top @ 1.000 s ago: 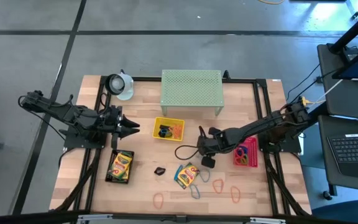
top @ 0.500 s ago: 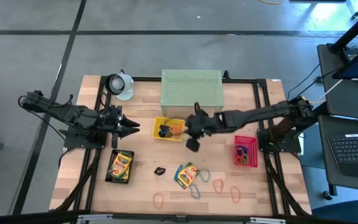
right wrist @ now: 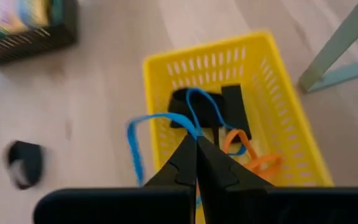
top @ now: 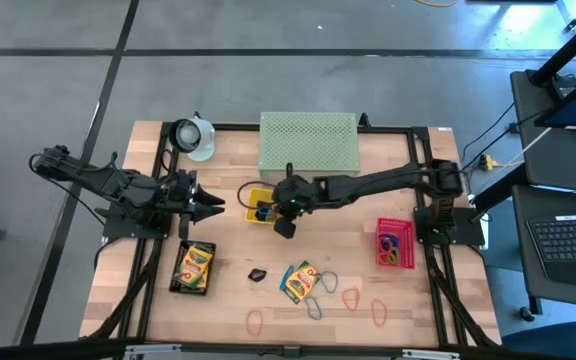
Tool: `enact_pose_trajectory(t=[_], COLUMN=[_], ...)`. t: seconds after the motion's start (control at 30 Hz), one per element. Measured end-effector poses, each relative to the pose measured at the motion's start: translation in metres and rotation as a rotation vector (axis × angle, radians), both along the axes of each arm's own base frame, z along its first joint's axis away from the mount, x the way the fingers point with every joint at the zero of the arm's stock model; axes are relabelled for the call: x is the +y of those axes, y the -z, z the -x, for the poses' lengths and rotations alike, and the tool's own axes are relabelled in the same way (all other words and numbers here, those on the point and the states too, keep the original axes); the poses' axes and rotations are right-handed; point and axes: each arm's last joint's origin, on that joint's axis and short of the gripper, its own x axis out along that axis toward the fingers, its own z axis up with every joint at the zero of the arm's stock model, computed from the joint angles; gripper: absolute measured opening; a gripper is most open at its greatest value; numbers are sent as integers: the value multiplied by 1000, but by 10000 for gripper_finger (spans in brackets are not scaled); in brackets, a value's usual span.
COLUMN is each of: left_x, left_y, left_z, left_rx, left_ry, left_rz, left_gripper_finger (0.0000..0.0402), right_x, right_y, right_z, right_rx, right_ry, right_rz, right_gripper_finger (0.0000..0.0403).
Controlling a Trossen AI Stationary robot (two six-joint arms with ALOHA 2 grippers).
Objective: Pick & Place Office Desk Supplies
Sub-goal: Put the blue rubber band into the yellow bin
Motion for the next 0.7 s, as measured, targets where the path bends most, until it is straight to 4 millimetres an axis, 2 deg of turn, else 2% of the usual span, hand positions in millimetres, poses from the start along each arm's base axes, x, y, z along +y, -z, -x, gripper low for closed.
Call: enact_pose_trajectory(t=[0.13,0.6,0.7], left_x=[0,-1,-1], left_y=[0,0,0], left_z=[0,0,0], left_rx=[0,1,1], left_ry=[10,16,16], left_rz=[4,19,19], left_gripper_finger=[104,104,104], right_x=[-1,-23,-25], right_y=[16,20,20], right_z=[-9,-10,-10], right_rx=[43,73,73], right_ry=[23,93,97], right_rz=[22,71,71], right_gripper_finger=[0,0,10])
